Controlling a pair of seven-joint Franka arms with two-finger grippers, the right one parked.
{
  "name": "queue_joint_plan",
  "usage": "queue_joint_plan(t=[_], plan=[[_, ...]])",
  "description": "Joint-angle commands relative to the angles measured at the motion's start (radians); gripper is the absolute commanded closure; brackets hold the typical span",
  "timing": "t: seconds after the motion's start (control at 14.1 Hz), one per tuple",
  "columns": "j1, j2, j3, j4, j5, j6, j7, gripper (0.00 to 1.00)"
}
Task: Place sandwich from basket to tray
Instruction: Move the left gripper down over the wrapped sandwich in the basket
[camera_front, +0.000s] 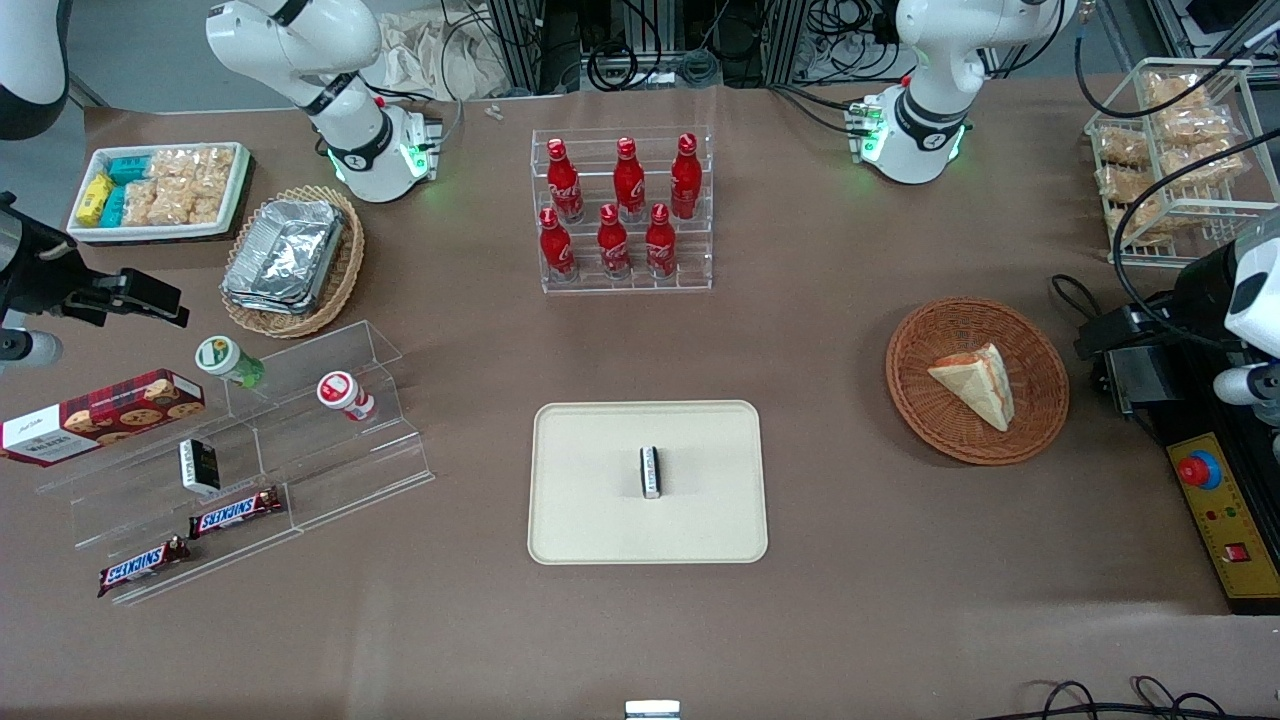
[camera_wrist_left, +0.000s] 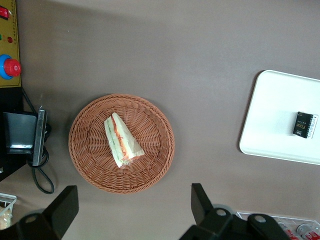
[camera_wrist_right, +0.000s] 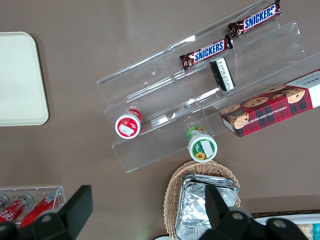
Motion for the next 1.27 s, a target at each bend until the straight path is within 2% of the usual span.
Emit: queue_joint_plan(t=[0.0, 0.28, 0.42, 0.64, 0.78, 0.85, 0.99, 1.2], plan=[[0.003, 0.019, -0.001, 0.039, 0.002, -0.029, 0.008, 0.0], [0.003, 0.034, -0.001, 0.016, 0.003, -0.029, 0.005, 0.0], [0.005, 0.024, 0.002, -0.074, 0.025, 0.018, -0.016, 0.0], [0.014, -0.08, 0.048, -0.379, 0.037, 0.283, -0.138, 0.01], [0.006, -0.151, 0.047, -0.611, 0.042, 0.507, -0.348, 0.01], [-0.004, -0.16, 0.041, -0.682, 0.051, 0.573, -0.463, 0.02], [-0.027, -0.151, 0.033, -0.747, 0.095, 0.643, -0.618, 0.02], [-0.026, -0.161, 0.025, -0.854, 0.098, 0.753, -0.659, 0.02]])
